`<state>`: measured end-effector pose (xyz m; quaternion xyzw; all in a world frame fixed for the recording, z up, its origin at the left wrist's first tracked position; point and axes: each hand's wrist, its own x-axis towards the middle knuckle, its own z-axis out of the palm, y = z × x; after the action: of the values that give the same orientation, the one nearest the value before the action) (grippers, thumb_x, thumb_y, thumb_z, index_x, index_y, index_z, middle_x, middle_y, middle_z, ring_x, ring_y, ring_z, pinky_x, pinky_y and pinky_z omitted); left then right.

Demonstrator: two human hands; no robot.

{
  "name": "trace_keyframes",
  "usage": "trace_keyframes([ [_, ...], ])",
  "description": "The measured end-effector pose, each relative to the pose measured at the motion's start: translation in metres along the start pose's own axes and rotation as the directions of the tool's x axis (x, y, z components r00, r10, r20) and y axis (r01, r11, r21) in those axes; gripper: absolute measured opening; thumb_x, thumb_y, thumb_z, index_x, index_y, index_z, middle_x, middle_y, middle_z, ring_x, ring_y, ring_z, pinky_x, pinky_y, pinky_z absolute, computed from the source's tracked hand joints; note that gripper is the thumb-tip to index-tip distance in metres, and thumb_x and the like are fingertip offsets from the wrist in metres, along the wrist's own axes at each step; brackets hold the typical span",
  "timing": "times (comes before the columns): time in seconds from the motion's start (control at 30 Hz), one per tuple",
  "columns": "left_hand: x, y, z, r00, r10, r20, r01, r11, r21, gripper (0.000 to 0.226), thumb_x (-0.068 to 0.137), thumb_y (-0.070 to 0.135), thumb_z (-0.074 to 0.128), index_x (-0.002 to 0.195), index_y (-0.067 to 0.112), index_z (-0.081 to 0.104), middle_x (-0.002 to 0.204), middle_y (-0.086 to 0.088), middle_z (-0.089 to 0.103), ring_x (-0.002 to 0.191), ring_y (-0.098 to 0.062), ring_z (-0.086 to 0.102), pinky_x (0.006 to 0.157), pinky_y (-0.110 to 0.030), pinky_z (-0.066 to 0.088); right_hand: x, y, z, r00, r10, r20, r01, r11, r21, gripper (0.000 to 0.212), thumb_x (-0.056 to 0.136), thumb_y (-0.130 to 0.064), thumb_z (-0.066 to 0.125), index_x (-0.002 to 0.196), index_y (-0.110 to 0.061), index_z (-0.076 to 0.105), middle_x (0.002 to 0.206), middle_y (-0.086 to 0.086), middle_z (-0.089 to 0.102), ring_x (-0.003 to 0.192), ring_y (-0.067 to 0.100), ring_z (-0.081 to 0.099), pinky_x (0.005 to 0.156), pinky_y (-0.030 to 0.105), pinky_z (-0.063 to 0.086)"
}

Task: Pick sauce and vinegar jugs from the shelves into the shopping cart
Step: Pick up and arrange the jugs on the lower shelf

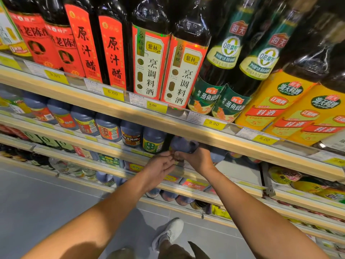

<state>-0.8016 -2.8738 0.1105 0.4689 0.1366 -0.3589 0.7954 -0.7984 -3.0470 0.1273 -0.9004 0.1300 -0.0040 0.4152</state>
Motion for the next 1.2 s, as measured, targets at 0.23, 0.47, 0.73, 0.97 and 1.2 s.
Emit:
trace_keyframes([
  [0.23,-0.006,0.011,-0.018,0.965,0.25,-0.079,-0.161,0.803,0.574,0.043,0.099,-0.004,0.049,0.139,0.011,0.052,0.137,-0.008,0.059,0.128,-0.025,0.056,0.095,-0.033,0.047,0.014,-0.003,-0.005,0.932,0.278,0.231,-0.284,0.959,-0.008,0.042,0.079,-0.057,0.078,0.09,-0.021,0.059,0.085,-0.012,0.058,0.087,0.012,0.055,0.07,0.015,0.043],
  [0.47,-0.043,0.035,-0.042,0.763,0.631,0.141,-0.288,0.137,0.948,0.052,0.092,0.014,0.057,0.139,0.033,0.045,0.145,0.009,0.041,0.101,-0.017,0.065,0.075,-0.039,0.056,-0.004,-0.016,-0.002,0.985,0.153,0.078,-0.164,0.973,0.161,0.045,0.079,-0.045,0.084,0.106,-0.015,0.063,0.106,0.0,0.069,0.098,0.018,0.064,0.077,0.025,0.048],
  [0.73,-0.041,0.051,-0.052,0.845,0.484,0.227,-0.058,-0.339,0.939,0.084,0.089,0.024,0.055,0.158,0.037,0.009,0.17,0.001,0.007,0.114,-0.031,0.063,0.072,-0.039,0.056,-0.013,-0.008,0.018,0.967,0.256,-0.013,-0.248,0.949,0.196,0.06,0.076,-0.061,0.079,0.104,-0.009,0.07,0.1,0.008,0.074,0.094,0.024,0.07,0.088,0.045,0.058],
  [0.97,-0.041,0.054,-0.06,0.88,0.426,0.211,-0.034,-0.386,0.922,0.091,0.089,0.023,0.052,0.154,0.049,-0.006,0.17,0.009,-0.007,0.098,-0.023,0.065,0.066,-0.036,0.058,-0.005,0.008,0.025,0.981,0.194,0.016,-0.192,0.954,0.232,0.095,0.055,-0.088,0.068,0.115,-0.014,0.069,0.107,0.0,0.074,0.099,0.017,0.069,0.096,0.043,0.056],
  [1.2,-0.043,0.052,-0.057,0.894,0.402,0.196,-0.032,-0.38,0.924,0.103,0.083,0.007,0.052,0.154,0.05,-0.007,0.169,0.011,-0.012,0.084,-0.021,0.064,0.061,-0.038,0.059,-0.008,0.001,0.031,0.985,0.171,0.019,-0.172,0.972,0.161,0.048,0.086,-0.058,0.072,0.1,-0.013,0.061,0.095,0.001,0.065,0.095,0.022,0.062,0.073,0.03,0.044],
])
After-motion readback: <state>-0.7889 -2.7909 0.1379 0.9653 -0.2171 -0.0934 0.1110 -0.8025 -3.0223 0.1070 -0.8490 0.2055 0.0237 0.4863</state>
